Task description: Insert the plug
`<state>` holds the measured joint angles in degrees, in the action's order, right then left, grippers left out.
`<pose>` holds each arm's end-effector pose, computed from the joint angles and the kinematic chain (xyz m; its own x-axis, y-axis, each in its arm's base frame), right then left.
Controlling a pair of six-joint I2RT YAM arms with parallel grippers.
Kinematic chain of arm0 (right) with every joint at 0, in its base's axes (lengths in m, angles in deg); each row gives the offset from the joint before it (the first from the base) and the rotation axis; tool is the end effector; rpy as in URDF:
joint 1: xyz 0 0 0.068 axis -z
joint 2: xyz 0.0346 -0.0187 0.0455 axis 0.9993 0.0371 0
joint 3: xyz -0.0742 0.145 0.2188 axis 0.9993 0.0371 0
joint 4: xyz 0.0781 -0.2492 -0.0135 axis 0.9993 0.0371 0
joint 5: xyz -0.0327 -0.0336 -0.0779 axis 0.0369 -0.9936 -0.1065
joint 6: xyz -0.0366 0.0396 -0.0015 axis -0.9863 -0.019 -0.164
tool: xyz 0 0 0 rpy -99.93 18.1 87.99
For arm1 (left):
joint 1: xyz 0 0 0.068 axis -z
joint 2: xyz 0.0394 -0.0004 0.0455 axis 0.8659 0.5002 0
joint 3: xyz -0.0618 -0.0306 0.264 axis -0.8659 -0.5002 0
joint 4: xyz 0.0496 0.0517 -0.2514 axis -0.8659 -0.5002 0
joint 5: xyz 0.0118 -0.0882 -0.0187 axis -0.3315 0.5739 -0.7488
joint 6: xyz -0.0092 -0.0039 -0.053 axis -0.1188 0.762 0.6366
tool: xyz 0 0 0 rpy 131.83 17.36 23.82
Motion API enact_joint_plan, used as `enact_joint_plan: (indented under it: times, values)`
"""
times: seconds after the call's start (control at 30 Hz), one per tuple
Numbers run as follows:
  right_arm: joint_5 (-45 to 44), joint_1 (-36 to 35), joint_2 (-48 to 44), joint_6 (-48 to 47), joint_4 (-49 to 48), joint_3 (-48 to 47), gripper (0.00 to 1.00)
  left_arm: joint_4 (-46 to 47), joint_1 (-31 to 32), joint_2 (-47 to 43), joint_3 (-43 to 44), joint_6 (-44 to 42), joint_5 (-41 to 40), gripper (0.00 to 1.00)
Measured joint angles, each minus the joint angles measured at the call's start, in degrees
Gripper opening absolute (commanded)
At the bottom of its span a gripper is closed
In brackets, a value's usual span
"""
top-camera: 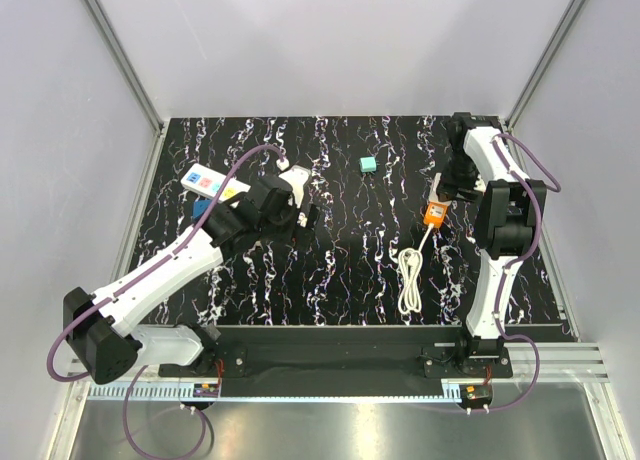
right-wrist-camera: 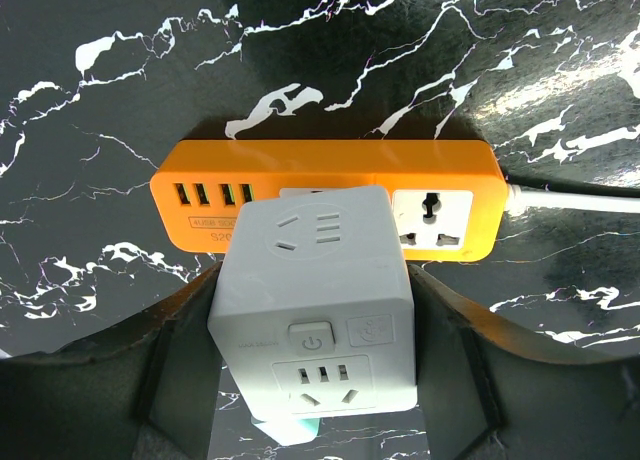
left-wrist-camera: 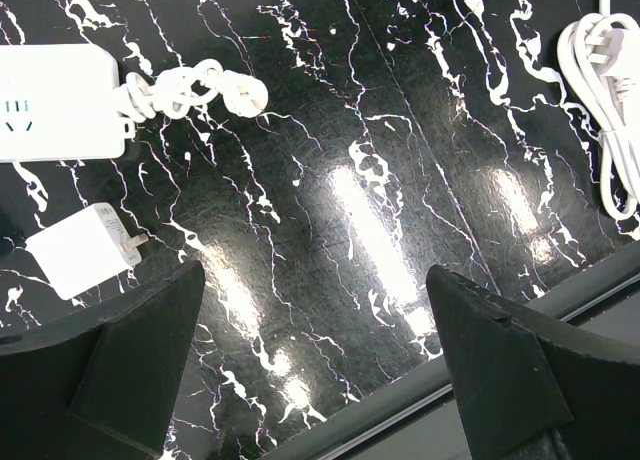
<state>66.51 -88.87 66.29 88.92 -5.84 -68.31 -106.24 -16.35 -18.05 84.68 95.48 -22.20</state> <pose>0.4165 -0.0014 0.2236 0.3894 0.8969 -0.2096 0.9205 -0.3706 0.1241 0.1915 -0.1774 0.3217 -0.6532 0.2810 -0.7031 0.4851 0.8683 -0.1037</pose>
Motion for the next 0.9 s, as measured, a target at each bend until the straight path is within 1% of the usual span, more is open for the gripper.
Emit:
enact_joint_plan:
  times: [0.57, 0.9]
  values:
    - [-0.33, -0.20, -0.52, 0.66, -0.63, 1.33, 0.00, 0.02, 0.00, 0.00, -0.09, -0.02, -0.15, 0.99]
    - [0.26, -1.49, 1.90, 0.59, 1.33, -2.47, 0.00, -0.07, 0.00, 0.00, -0.33, -0.02, -0.07, 0.99]
